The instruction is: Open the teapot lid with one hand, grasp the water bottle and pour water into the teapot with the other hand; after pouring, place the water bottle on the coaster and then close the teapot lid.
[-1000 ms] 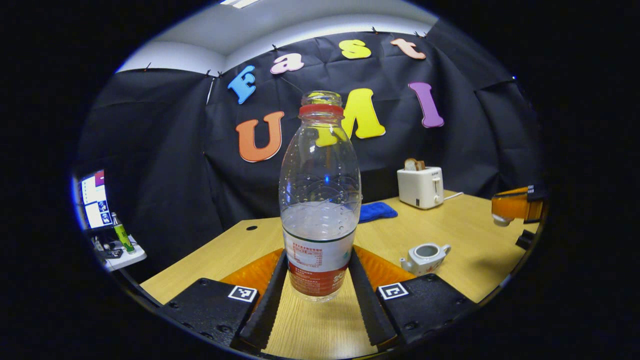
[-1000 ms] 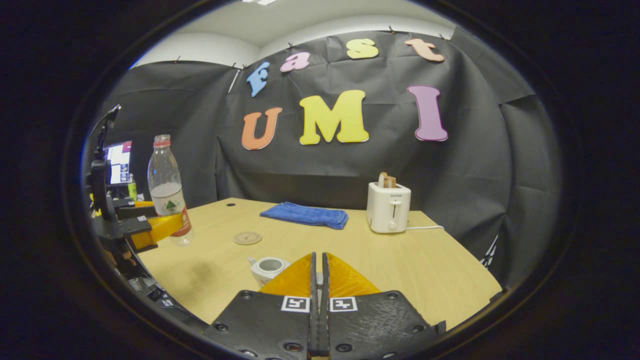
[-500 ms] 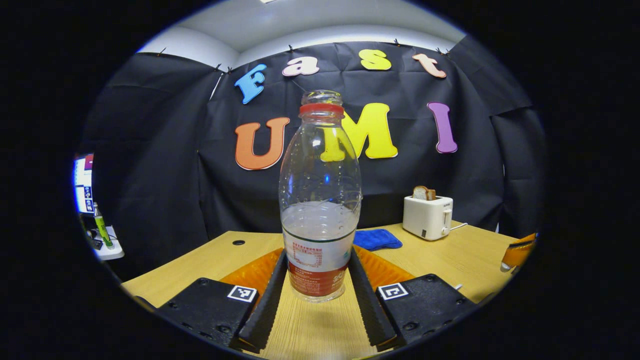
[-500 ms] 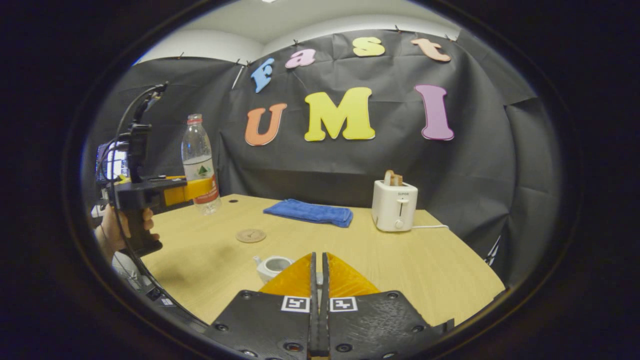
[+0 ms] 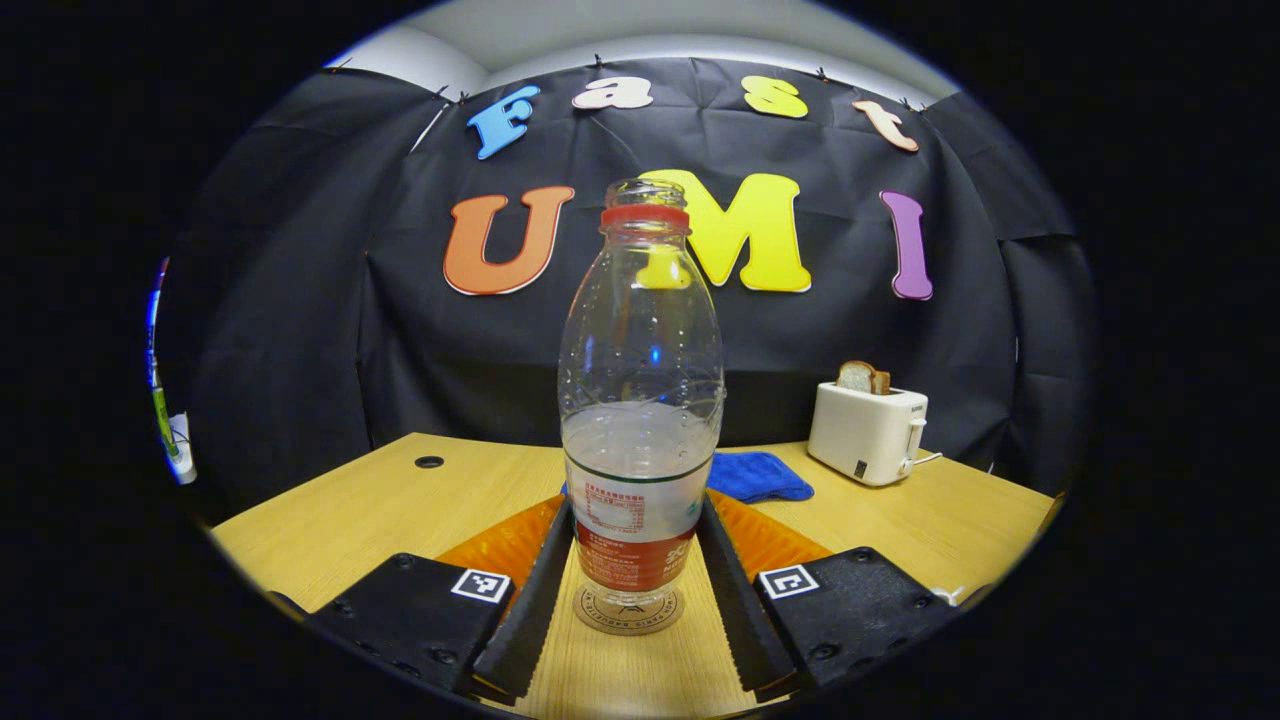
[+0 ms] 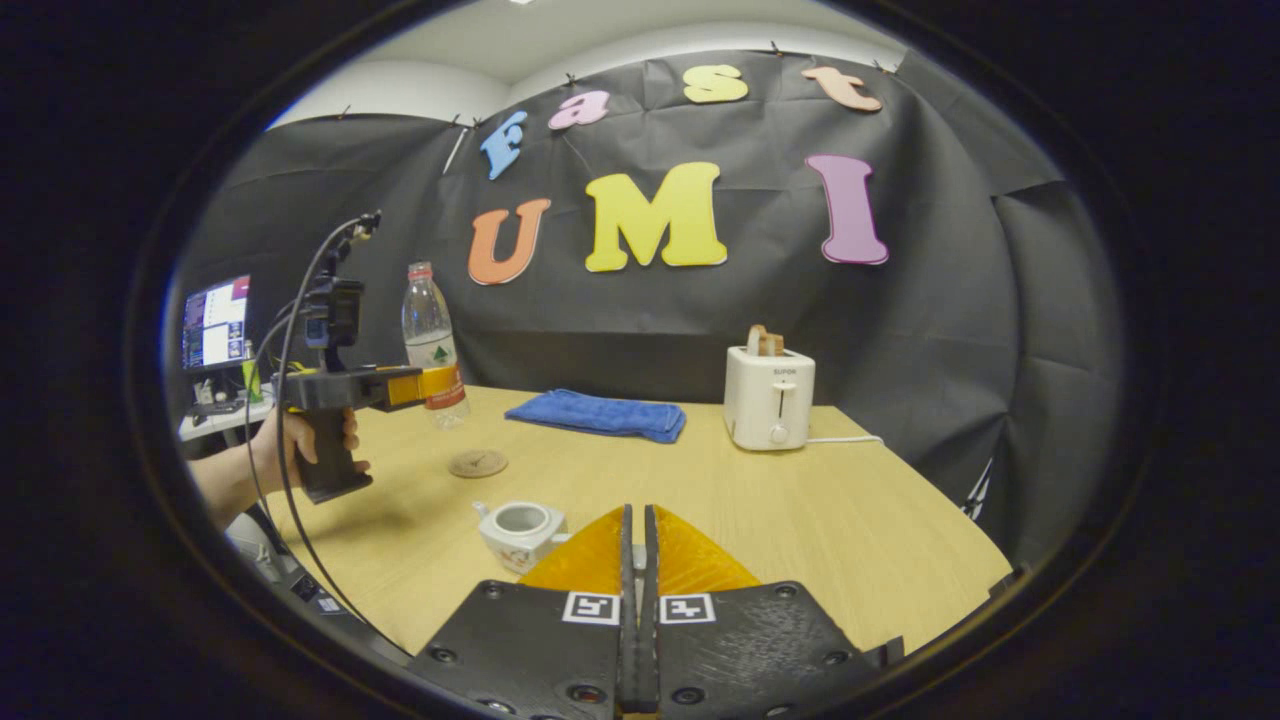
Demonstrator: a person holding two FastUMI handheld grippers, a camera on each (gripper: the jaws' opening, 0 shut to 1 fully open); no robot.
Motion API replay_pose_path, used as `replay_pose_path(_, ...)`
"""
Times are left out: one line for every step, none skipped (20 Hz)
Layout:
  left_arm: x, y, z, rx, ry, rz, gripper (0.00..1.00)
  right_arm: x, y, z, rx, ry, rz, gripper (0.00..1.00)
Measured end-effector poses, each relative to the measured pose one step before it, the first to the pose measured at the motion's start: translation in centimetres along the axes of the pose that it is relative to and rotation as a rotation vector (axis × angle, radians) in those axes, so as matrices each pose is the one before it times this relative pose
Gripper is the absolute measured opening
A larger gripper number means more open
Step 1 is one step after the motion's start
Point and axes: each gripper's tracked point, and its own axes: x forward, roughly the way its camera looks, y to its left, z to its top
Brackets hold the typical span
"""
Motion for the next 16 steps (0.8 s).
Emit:
replay_pose_path(0.624, 0.105, -0.894, 0.00718, 0.015, -0.00148, 0.76, 0.13, -0.42, -0.268, 0.0046, 0.00573, -0.00657, 0.0)
replay_pose_path(0.652, 0.1, -0.783, 0.01242, 0.00899, 0.00505, 0.76, 0.151, -0.253, -0.229, 0.00401, 0.00605, -0.00548, 0.0)
replay_pose_path(0.598, 0.151, -0.717, 0.00193, 0.01363, 0.00306, 0.76, 0.091, -0.258, -0.227, 0.003, 0.0053, -0.00477, 0.0)
replay_pose_path(0.406, -0.189, -0.987, -0.00864, 0.02251, -0.00664, 0.76, 0.171, -0.203, -0.153, -0.0002, 0.00345, -0.00516, 0.0)
replay_pose_path(0.452, -0.152, -0.622, -0.00695, 0.01967, -0.00399, 0.76, 0.109, -0.172, -0.148, -0.00032, 0.00402, -0.00282, 0.0)
replay_pose_path(0.466, 0.081, -0.437, -0.00331, 0.01288, 0.00152, 0.76, 0.069, -0.166, -0.321, -0.00033, 0.00499, -0.00251, 0.0)
replay_pose_path(0.159, 0.24, -0.391, -0.00267, 0.00913, 0.00506, 0.76, 0.167, -0.098, -0.164, 0.00061, 0.00519, -0.00146, 0.0)
replay_pose_path(0.251, 0.265, -0.444, 0.00004, 0.00858, 0.00769, 0.77, 0.07, -0.131, -0.153, 0.00274, 0.00394, -0.001, 0.0)
replay_pose_path(0.038, 0.136, -0.258, -0.00013, 0.00774, 0.00438, 0.77, 0.118, -0.109, -0.089, 0.0022, 0.00327, -0.00012, 0.0)
replay_pose_path(0.035, -0.013, -0.2, -0.00312, 0.00495, -0.00353, 0.78, 0.116, 0.055, -0.079, 0.00179, 0.00172, 0.00067, 0.0)
replay_pose_path(0.072, 0.064, 0.097, 0.00041, -0.00193, 0.00053, 0.78, 0.132, 0.062, -0.035, -0.00026, 0.00232, 0.00175, 0.0)
replay_pose_path(-0.011, 0.052, 0.15, 0.00227, -0.00286, 0.00083, 0.79, 0.136, 0.131, 0.011, -0.00116, 0.00091, 0.00199, 0.0)
replay_pose_path(-0.029, 0.038, -0.052, 0.00255, 0.00013, 0.002, 0.78, 0.063, 0.084, -0.053, -0.00091, 0.00036, 0.00247, 0.0)
replay_pose_path(-0.009, 0.027, -0.06, -0.00022, 0.00112, -0.00223, 0.79, 0.05, 0.162, -0.052, -0.00128, 0.00102, 0.0026, 0.0)
replay_pose_path(-0.01, -0.152, -0.057, -0.00181, 0.00299, -0.00323, 0.8, 0.017, 0.178, 0.058, -0.00144, 0.0008, 0.00282, 0.0)
replay_pose_path(0.092, -0.099, -0.01, -0.00002, 0.00303, -0.00371, 0.81, -0.027, 0.135, -0.031, -0.00207, 0.00021, 0.00133, 0.0)
